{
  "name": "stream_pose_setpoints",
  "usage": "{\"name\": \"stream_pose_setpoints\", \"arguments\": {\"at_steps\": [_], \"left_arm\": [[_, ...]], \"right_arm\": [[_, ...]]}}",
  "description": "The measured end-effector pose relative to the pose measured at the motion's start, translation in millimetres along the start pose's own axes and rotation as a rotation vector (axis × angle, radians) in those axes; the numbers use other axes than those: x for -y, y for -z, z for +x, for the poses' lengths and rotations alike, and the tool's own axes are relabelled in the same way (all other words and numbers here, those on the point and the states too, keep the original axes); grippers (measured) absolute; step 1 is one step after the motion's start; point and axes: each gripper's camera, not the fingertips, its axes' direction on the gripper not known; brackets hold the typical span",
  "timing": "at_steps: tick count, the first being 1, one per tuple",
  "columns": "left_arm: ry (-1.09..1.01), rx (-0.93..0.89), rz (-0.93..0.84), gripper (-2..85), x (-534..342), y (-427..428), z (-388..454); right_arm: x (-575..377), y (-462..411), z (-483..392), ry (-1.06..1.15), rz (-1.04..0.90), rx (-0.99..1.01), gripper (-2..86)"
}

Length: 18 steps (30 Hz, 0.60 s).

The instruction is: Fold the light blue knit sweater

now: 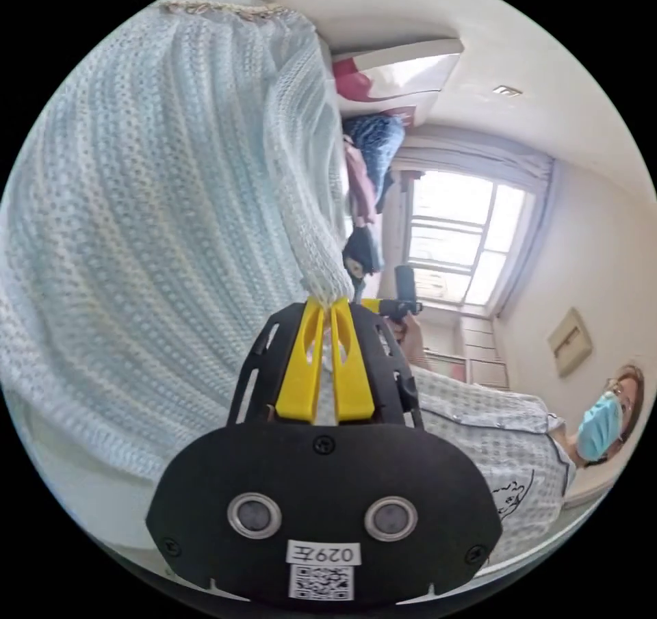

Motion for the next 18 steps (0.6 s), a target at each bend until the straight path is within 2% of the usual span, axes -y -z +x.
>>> {"name": "stream_pose_setpoints", "arguments": {"at_steps": [2,4,8,10,12,14,18], "left_arm": [[0.084,0.116,-0.097,-0.3,-2,6,-8],[0.097,0.119,-0.143,0.8,-5,9,-13],[0.075,-0.022,0.043,4.6,-30,41,-7],[0.102,0.014,0.161,4.0,-51,62,-2],[0.181,0.123,0.307,1.7,-81,85,5],[0.196,0.141,0.344,-0.1,-91,83,9],[0.239,0.129,0.228,-0.8,-74,31,5]], "right_arm": [[13,-15,-7,0.014,-0.014,-0.103,0.4],[29,-28,-15,0.041,-0.011,-0.138,0.3],[83,-64,-35,0.099,-0.022,-0.158,-0.2],[112,-82,-48,0.135,-0.021,-0.194,-0.3],[154,-110,-66,0.171,-0.012,-0.287,-0.4],[188,-138,-78,0.202,-0.022,-0.354,-0.4],[261,-229,-102,0.285,-0.098,-0.452,-0.4]]}}
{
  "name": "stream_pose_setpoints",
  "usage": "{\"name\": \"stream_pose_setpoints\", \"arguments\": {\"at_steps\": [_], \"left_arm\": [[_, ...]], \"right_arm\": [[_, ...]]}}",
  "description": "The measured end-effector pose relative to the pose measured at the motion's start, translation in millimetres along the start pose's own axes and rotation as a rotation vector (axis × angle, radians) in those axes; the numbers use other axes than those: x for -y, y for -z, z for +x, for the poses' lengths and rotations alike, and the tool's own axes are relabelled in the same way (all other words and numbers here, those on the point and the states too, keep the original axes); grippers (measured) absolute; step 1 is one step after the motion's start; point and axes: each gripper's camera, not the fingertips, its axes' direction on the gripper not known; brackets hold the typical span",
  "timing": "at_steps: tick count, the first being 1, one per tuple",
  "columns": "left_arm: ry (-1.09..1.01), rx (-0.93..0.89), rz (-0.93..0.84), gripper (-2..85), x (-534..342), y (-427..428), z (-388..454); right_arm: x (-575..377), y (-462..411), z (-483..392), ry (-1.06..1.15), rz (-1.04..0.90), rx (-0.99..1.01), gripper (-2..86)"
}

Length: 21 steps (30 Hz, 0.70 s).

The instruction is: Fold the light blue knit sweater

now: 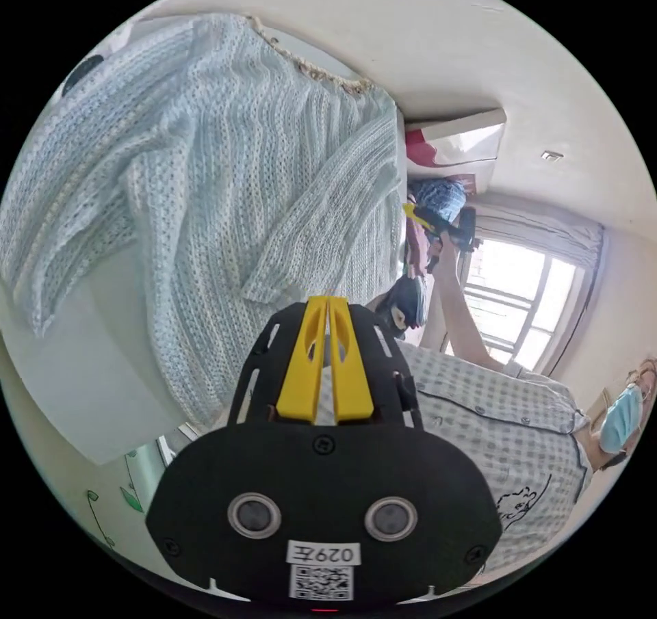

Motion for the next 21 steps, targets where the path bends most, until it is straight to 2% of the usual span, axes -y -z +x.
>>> {"name": "stream_pose_setpoints", "arguments": {"at_steps": [1,3,6,7,9,12,13,16,18,21], "left_arm": [[0.011,0.028,-0.018,-0.9,2,-9,1],[0.041,0.204,-0.069,-0.9,9,-40,9],[0.097,0.390,-0.105,-1.0,14,-64,10],[0.105,0.397,-0.120,-1.0,14,-69,8],[0.124,0.253,-0.105,-1.0,11,-76,-1],[0.113,0.160,-0.107,-1.0,4,-89,-4],[0.108,0.168,-0.108,-1.0,1,-91,-2],[0.146,0.342,0.003,-1.0,-32,-74,10],[0.231,0.398,0.146,-1.0,-73,-48,1],[0.313,0.310,0.287,-1.0,-123,-20,-33]], "right_arm": [[12,-14,-5,0.007,-0.028,-0.011,-0.4],[49,-66,-27,0.051,-0.146,-0.039,-0.4],[69,-97,-46,0.064,-0.159,-0.088,-0.5],[71,-101,-49,0.059,-0.152,-0.097,-0.5],[80,-122,-65,0.076,-0.160,-0.162,-0.5],[93,-153,-95,0.115,-0.202,-0.306,-0.5],[94,-159,-100,0.114,-0.211,-0.332,-0.5],[86,-175,-140,0.151,-0.164,-0.467,-0.4],[63,-190,-184,0.234,-0.100,-0.400,-0.4],[31,-246,-239,0.346,-0.144,-0.224,-0.4]]}}
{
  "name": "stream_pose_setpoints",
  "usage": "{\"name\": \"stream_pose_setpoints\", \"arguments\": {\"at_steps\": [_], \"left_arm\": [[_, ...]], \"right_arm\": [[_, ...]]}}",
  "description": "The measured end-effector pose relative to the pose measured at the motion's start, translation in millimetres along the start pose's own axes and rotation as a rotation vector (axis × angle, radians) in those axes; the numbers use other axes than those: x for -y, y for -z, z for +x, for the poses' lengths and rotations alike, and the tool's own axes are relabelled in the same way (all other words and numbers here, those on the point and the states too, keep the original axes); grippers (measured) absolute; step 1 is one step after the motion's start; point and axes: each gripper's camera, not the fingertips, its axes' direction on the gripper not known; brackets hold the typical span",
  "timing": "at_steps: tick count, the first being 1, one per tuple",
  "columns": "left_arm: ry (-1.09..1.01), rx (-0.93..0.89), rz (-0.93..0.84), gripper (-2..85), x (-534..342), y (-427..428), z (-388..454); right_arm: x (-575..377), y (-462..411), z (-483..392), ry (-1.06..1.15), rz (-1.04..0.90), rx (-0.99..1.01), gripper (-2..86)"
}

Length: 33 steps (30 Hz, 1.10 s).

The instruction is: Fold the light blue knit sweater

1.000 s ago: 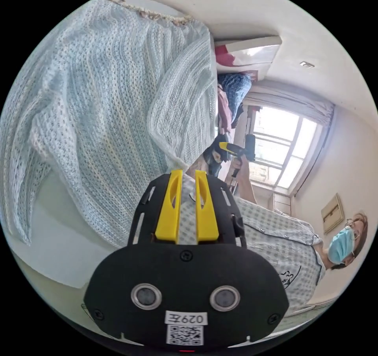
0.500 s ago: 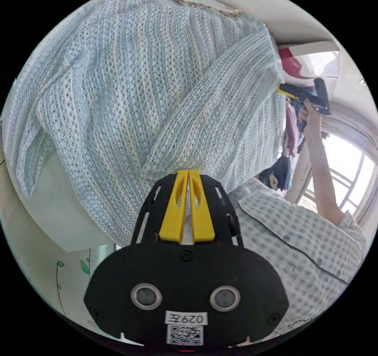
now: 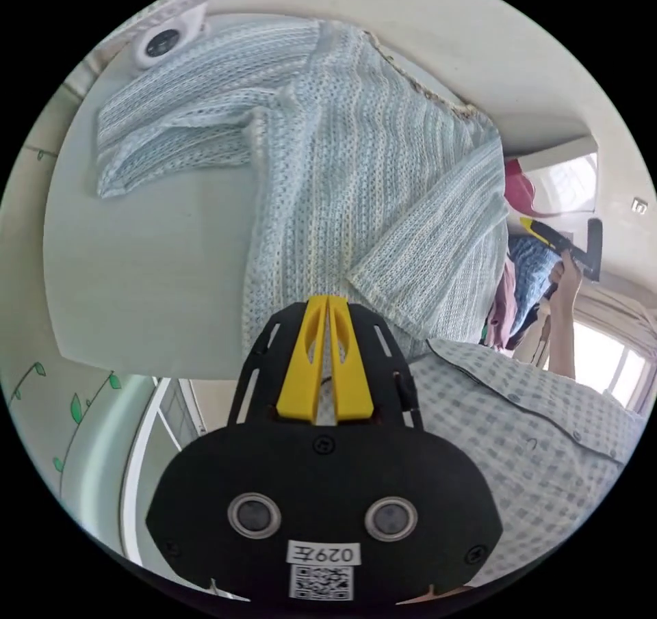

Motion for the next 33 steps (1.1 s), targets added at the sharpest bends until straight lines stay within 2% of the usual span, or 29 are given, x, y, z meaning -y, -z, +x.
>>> {"name": "stream_pose_setpoints", "arguments": {"at_steps": [4,6,11,13,18,24,27,31,32,33], "left_arm": [[0.102,-0.092,0.066,-1.0,-18,17,-63],[0.119,-0.138,0.113,-1.0,-28,33,-95],[0.134,-0.149,0.171,-1.0,-58,59,-160],[0.131,-0.152,0.170,-1.0,-70,61,-184],[0.121,-0.240,0.143,-1.0,-106,56,-252],[0.089,-0.379,0.151,-1.0,-153,67,-319],[0.097,-0.404,0.147,-1.0,-178,74,-353],[0.152,-0.445,0.143,-1.0,-206,78,-396],[0.168,-0.465,0.153,-1.0,-213,81,-409],[0.170,-0.488,0.170,-1.0,-219,84,-419]], "right_arm": [[9,-115,-85,0.092,-0.207,0.109,-0.4],[8,-186,-138,0.144,-0.335,-0.091,-0.5],[15,-225,-220,0.199,-0.365,-0.222,-0.4],[21,-233,-275,0.319,-0.351,-0.235,-0.3],[40,-291,-495,0.774,-0.291,-0.305,1.8],[66,-384,-699,1.090,-0.189,-0.473,7.2],[76,-452,-754,1.186,-0.324,-0.577,7.6],[77,-530,-774,1.236,-0.527,-0.773,4.7],[77,-542,-774,1.227,-0.553,-0.838,3.1],[76,-536,-779,1.227,-0.470,-0.857,1.9]]}}
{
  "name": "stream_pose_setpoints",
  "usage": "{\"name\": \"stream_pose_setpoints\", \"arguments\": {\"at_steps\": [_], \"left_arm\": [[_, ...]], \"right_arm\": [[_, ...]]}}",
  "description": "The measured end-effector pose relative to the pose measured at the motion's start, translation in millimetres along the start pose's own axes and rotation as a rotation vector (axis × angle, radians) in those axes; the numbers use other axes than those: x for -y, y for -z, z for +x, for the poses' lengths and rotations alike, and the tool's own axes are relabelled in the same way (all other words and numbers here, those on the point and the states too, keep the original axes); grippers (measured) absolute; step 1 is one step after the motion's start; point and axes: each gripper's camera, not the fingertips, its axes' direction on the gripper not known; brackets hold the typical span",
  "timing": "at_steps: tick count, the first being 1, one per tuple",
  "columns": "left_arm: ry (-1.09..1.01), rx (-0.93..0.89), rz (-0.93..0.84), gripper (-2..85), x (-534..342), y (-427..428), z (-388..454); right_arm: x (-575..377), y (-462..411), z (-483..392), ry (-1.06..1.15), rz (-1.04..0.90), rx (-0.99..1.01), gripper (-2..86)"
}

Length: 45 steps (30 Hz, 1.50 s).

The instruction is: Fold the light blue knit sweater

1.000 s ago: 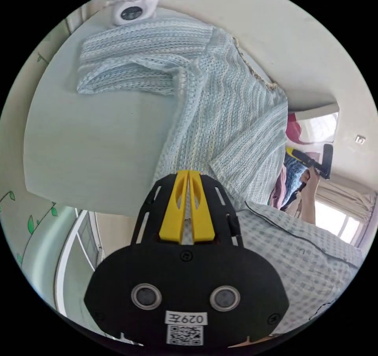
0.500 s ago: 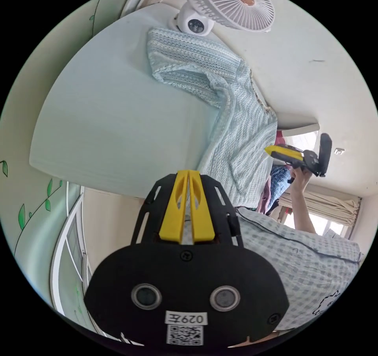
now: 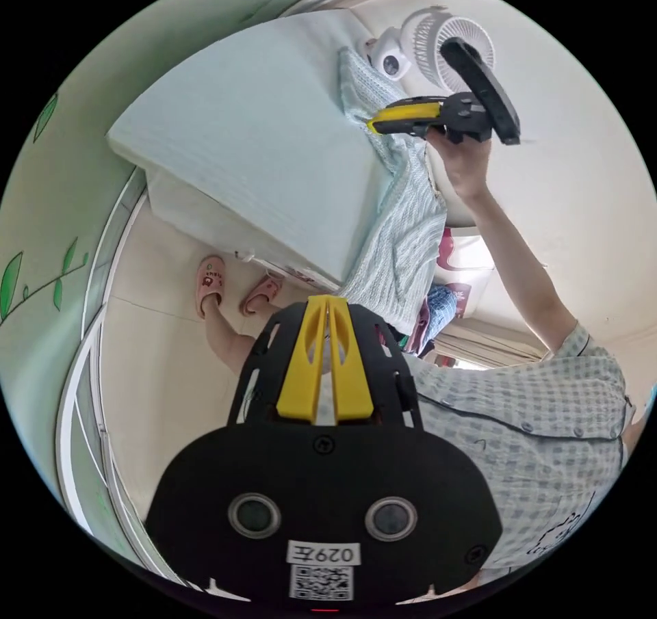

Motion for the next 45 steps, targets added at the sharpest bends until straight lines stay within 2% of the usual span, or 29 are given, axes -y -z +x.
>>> {"name": "stream_pose_setpoints", "arguments": {"at_steps": [2,4,8,12,18,22,23,27,30,34,39,42,45], "left_arm": [[-0.013,-0.011,0.030,-1.0,-1,14,-6],[-0.016,0.019,0.078,-0.9,3,28,-6],[-0.109,0.034,0.142,-0.8,43,46,17],[-0.267,0.006,0.080,0.3,118,23,64],[-0.359,0.114,-0.057,9.6,202,-44,136],[-0.331,0.140,-0.035,3.9,213,-51,151],[-0.310,0.155,0.011,0.5,208,-41,152],[-0.185,0.377,0.231,-0.8,166,35,150],[-0.125,0.433,0.399,-0.9,123,107,150],[-0.076,0.543,0.610,-1.0,68,179,177],[-0.291,0.519,0.762,-1.0,35,214,260],[-0.510,0.469,0.760,-1.0,38,200,320],[-0.724,0.417,0.734,-0.9,51,167,390]], "right_arm": [[-18,24,11,-0.114,0.120,-0.024,1.2],[-51,46,32,-0.236,0.233,0.040,0.8],[-147,64,88,-0.480,0.398,0.321,0.5],[-224,43,133,-0.635,0.457,0.536,0.4],[-306,2,175,-0.793,0.576,0.807,0.5],[-351,-21,186,-0.828,0.616,0.900,0.5],[-366,-28,189,-0.819,0.622,0.922,0.5],[-409,-53,183,-0.678,0.586,0.966,0.4],[-423,-80,158,-0.521,0.469,1.014,0.6],[-455,-115,129,-0.446,0.421,1.122,0.7],[-545,-156,114,-0.544,0.518,1.317,0.2],[-612,-173,111,-0.607,0.597,1.388,-0.2],[-691,-185,108,-0.695,0.638,1.362,-0.4]]}}
